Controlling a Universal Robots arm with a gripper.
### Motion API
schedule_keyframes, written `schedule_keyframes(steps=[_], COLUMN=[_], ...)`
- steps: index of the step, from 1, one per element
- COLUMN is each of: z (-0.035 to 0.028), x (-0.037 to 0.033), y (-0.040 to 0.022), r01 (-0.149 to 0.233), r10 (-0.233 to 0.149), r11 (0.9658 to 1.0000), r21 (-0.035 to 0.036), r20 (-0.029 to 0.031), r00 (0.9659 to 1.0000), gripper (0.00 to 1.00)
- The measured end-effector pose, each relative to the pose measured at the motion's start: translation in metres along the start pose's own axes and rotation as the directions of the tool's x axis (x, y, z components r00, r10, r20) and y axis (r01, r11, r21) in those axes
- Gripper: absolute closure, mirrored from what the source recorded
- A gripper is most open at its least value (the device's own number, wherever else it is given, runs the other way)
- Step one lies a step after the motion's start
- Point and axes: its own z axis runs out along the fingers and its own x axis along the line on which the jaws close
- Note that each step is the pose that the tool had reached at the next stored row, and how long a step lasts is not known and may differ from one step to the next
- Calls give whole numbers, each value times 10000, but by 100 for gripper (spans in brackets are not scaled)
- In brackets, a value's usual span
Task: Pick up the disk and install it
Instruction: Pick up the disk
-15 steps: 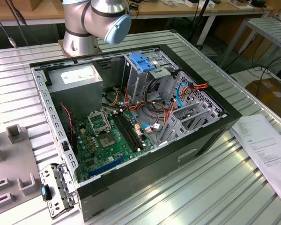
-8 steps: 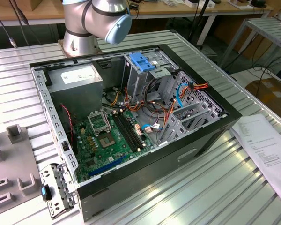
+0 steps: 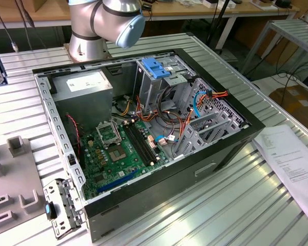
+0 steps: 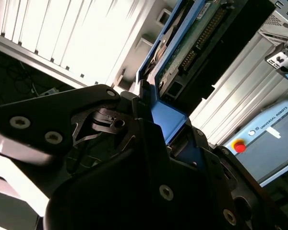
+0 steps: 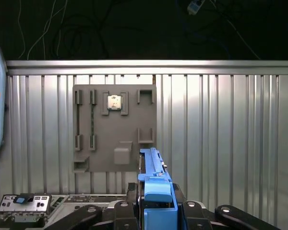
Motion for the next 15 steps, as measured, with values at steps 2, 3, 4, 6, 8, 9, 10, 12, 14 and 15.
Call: schedule_keyframes(steps=[2, 3, 4, 6, 8, 9, 10, 12, 14, 15], z=[1, 3, 4, 6, 9, 11, 13, 20, 33, 38], x=[-1, -1, -2, -2, -3, -3, -3, 10, 80, 92], y=[-46, -92, -142, -200, -257, -275, -313, -370, -403, -430], r01=[-1, 0, -1, 0, 0, 0, 0, -1, -25, -35], r10=[1, 0, 1, 0, 0, 0, 0, 1, 25, 35], r11=[10000, 10000, 10000, 10000, 10000, 10000, 10000, 10000, 10000, 10000], r21=[0, 0, -1, -1, 0, 0, 0, 0, 2, -1], r20=[0, 0, -1, 0, 0, 0, 0, 0, 0, -2], r00=[10000, 10000, 10000, 10000, 10000, 10000, 10000, 10000, 10000, 10000], gripper=[63, 63, 63, 63, 63, 63, 63, 63, 63, 63])
